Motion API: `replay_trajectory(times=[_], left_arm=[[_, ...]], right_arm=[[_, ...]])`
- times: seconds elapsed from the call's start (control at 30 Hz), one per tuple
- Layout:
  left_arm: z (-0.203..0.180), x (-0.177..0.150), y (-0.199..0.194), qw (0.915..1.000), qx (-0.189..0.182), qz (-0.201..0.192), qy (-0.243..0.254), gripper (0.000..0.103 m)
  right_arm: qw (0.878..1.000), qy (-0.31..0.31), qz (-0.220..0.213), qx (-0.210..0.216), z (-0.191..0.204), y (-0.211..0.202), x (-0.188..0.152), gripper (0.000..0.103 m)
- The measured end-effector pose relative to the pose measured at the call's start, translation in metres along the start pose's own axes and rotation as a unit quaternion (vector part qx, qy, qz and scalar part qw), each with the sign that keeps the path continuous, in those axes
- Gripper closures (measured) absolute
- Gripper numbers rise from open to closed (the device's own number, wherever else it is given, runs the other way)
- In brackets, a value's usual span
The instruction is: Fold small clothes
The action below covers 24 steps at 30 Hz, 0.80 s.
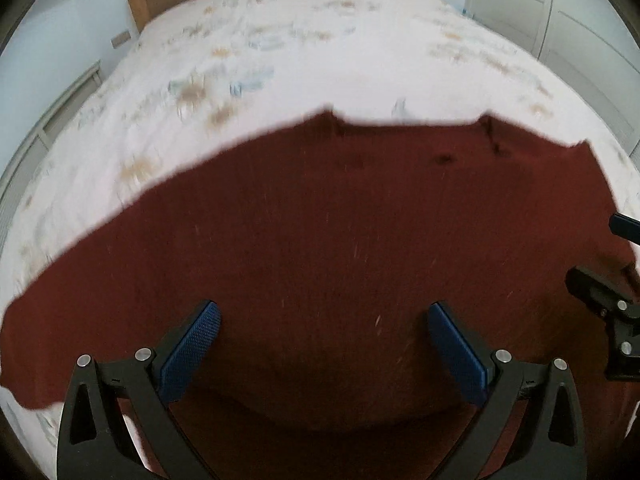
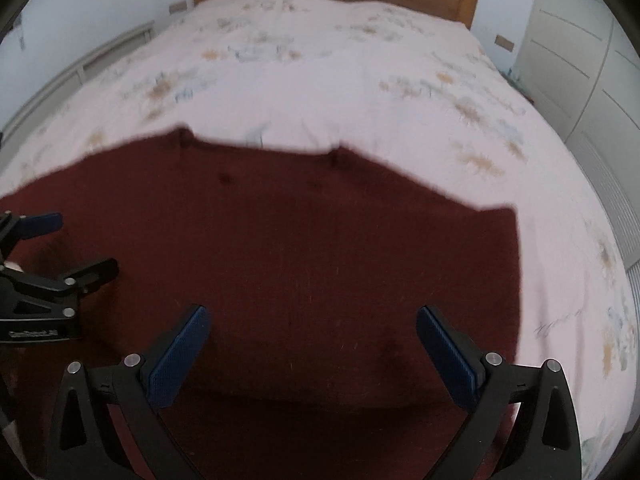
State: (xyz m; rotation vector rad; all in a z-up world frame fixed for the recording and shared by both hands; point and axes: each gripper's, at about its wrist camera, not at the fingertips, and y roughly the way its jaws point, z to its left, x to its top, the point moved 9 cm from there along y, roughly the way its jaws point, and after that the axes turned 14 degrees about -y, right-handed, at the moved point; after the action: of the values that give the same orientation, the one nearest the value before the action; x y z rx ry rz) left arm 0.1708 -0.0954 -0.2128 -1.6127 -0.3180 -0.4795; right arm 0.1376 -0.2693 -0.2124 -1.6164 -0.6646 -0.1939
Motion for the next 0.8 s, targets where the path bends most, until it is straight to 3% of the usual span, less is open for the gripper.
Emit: replay_trajectory(times=[0.27, 0.43, 0.8], left_arm=[[0.025, -0.009, 0.008, 1.0000, 0.006, 0.002, -0.005, 0.000], [0.027, -0.011, 0.009, 1.0000, 0.001, 0.001, -0.003, 0.000], [0.028, -0.013, 0.001, 0.9994, 0.001, -0.028, -0.020, 0.001]], right_arm=[[0.999, 0.037, 0.018, -0.017, -0.041, 0.017, -0.034, 0.000], [0.999, 0.050, 0.017, -0.003, -0.059, 0.021, -0.044, 0.000], [0.997, 0.070, 0.035, 0.019, -0.062, 0.021, -0.043, 0.000]])
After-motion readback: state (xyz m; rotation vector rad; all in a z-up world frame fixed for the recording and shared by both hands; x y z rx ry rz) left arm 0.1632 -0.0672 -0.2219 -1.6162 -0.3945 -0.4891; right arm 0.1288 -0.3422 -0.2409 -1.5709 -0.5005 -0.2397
